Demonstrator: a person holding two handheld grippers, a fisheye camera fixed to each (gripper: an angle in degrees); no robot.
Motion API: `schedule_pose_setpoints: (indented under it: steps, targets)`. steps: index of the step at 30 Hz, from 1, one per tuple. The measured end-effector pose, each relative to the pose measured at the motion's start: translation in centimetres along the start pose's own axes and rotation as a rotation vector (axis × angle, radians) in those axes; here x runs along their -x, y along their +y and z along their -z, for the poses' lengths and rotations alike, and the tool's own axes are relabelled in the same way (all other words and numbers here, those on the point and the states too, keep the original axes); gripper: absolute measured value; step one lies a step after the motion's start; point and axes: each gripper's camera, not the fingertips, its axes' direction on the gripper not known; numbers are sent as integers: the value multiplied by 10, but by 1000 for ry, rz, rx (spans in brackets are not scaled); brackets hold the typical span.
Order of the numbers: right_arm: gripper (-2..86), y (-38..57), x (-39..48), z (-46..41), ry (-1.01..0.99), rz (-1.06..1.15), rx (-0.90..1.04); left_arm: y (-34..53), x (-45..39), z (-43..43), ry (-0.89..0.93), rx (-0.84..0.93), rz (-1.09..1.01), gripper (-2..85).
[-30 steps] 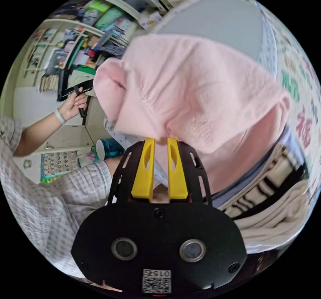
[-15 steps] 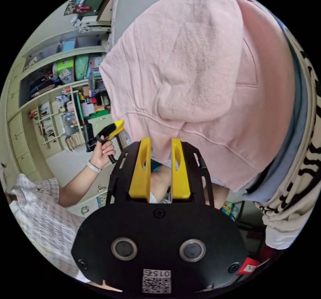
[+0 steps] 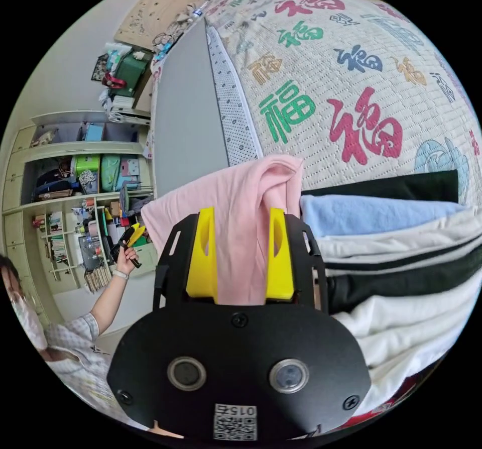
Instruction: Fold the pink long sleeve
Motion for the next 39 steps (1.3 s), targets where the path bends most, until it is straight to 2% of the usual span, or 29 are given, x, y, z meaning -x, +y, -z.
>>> schedule_pose_setpoints:
  steps: [3, 5, 6, 10, 15, 18, 21, 24, 26, 28, 30, 32, 35, 39]
  targets:
    - [96, -16, 5, -30, 10, -2, 69, -24, -6, -32, -1, 38, 30, 95]
    - [52, -20, 7, -38, 64, -48, 71, -39, -16, -68, 211, 204, 7, 35]
    - [48, -22, 7, -38, 55, -47, 70, -42, -18, -73, 227, 236, 22, 30]
    - [33, -30, 9, -35, 30, -9, 90, -63, -53, -53, 91, 194, -74, 13]
    - [34, -43, 8, -48, 43, -65, 50, -78, -84, -56, 102, 107, -21, 13]
    - [45, -43, 9, -70, 129, -55, 81, -77, -102, -78, 31, 120, 0, 23]
    - [62, -26, 15, -65, 101, 18, 31, -65, -120, -82, 29, 97, 14, 49]
    - [80, 21, 33, -44, 144, 158, -31, -45, -160, -65, -38, 83, -102, 72]
    - [83, 81, 58, -32, 273, 311, -52, -21, -218, -50, -149, 99, -277, 83]
    - [88, 129, 72, -31, 384, 369, -60, 2, -271, -49, -219, 119, -398, 84]
    - [94, 173, 73, -37, 496, 326, -56, 26, -329, -58, -270, 144, -510, 85]
    - [102, 216, 56, -58, 574, 200, 35, 53, -403, -86, -228, 152, -619, 94]
    - [113, 247, 18, -85, 429, 41, 161, 62, -491, -150, -77, 225, -686, 115]
    - [122, 254, -22, -99, 232, -95, 147, 53, -606, -233, -6, 249, -836, 120]
